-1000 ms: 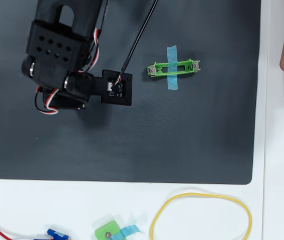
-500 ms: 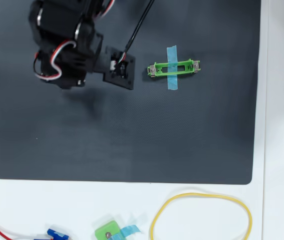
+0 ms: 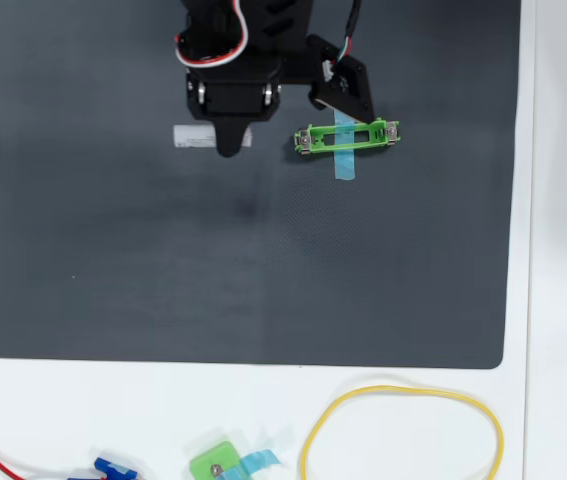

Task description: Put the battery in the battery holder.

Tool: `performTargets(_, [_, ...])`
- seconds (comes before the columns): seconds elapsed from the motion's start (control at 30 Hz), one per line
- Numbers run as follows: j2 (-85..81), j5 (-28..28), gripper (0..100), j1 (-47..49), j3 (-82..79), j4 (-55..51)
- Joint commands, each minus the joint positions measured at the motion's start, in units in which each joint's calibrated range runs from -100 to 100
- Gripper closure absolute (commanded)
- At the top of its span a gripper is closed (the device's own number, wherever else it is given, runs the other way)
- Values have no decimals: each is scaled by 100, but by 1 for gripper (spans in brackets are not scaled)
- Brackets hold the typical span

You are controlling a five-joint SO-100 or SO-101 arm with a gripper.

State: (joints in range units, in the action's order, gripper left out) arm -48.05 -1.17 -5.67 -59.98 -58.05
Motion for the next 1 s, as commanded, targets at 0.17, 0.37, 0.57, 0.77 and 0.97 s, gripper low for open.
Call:
performTargets(0.17, [-1170, 565, 100, 1247, -328, -585])
performTargets(0.37, [-2040, 576, 100, 2098, -1086, -523])
performTargets(0.57, [-2483, 769, 100, 2264, -1209, -558])
performTargets(0.77, [-2543, 784, 100, 2274, -1165, -515])
performTargets(0.97, [-2500, 784, 100, 2824, -1015, -585])
